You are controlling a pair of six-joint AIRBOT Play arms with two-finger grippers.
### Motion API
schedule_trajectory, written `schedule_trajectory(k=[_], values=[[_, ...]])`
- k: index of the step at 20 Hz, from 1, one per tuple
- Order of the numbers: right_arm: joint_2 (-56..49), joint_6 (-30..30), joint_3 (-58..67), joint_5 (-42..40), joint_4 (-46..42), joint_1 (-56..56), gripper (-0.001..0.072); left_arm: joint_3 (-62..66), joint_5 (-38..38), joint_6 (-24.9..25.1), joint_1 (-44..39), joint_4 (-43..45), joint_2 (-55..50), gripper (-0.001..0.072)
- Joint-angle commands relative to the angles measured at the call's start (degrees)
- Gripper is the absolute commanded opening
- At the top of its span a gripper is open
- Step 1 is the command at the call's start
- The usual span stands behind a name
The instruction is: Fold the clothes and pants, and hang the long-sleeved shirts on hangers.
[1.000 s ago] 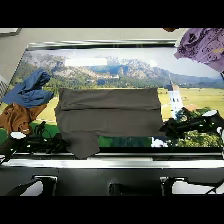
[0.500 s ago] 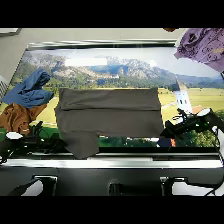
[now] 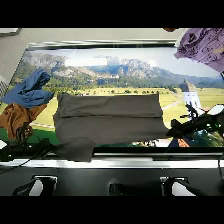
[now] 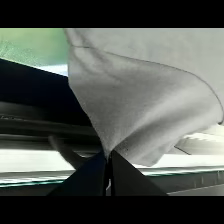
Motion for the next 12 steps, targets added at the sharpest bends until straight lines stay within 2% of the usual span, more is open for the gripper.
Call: schedule_trajectory(k=[1, 7, 12], values=[[1.44, -0.28, 0.33, -0.68, 4.98, 0.04, 0.0033, 2.08, 2.03, -0.79, -1.18, -1.51, 1.22, 0.0013], [0.52, -0.59, 6.38, -5.77, 5.22, 0.44, 0.0033, 18.32, 7.72, 1.4, -7.72, -1.44, -14.6, 0.0013], [-5.77, -0.61, 12.48, -10.43, 3.54, 6.93, 0.0033, 30.86, 8.76, 2.27, -9.01, -1.46, -29.2, 0.0013]])
